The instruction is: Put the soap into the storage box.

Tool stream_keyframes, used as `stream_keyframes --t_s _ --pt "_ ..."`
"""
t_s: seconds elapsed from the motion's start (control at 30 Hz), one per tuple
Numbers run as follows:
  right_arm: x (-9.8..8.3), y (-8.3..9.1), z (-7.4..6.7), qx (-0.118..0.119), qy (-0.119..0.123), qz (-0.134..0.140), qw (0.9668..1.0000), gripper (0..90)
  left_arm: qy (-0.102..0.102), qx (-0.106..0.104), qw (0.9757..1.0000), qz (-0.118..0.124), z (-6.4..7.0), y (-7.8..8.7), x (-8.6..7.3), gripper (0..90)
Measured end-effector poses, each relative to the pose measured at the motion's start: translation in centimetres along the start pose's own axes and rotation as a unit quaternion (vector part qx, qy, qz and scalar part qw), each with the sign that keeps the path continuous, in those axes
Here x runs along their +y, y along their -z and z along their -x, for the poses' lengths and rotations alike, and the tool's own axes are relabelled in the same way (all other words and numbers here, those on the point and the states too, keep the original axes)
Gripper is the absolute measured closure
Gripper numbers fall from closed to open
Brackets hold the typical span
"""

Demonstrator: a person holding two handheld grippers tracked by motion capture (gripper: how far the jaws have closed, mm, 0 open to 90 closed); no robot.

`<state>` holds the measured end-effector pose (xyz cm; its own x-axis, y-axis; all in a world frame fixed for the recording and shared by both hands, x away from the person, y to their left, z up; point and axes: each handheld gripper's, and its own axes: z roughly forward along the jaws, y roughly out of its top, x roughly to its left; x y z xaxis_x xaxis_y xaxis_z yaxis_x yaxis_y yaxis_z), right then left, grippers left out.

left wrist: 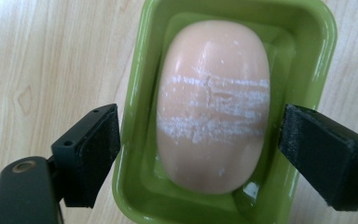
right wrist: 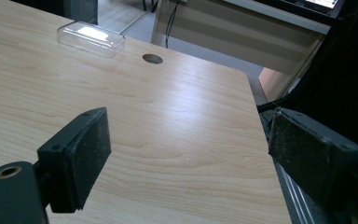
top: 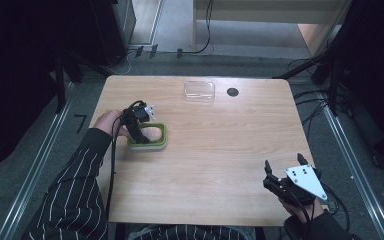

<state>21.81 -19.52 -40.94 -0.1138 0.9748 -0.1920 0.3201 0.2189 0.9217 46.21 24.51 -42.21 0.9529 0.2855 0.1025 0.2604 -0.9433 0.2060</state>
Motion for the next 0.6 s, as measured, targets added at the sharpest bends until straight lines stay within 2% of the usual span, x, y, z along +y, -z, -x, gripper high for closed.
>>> stream_keyframes --t_s 0.2,0.3,0.37,0.4,0.6 --pt "0.0 0.0 0.0 0.000 0.000 0.000 1.0000 13.6 0.000 -0.009 1.0000 -0.001 0.6 0.9 0.2 10.4" --pt "0.0 0.0 0.0 0.000 0.000 0.001 1.0000 13.6 0.001 -0.013 0.9998 -0.015 1.2 1.3 0.4 8.6" --pt "0.0 0.0 0.0 0.000 -0.002 0.000 1.0000 13.6 0.004 -0.008 0.9997 -0.022 1.5 1.4 0.5 5.8" --pt "0.0 0.1 0.0 0.000 -0.003 0.000 1.0000 13.6 0.008 -0.003 0.9994 -0.034 1.9 1.6 0.6 4.9" --pt "0.0 0.1 0.1 -0.001 -0.005 0.001 1.0000 13.6 0.032 0.018 0.9986 -0.039 3.2 2.2 0.9 4.1"
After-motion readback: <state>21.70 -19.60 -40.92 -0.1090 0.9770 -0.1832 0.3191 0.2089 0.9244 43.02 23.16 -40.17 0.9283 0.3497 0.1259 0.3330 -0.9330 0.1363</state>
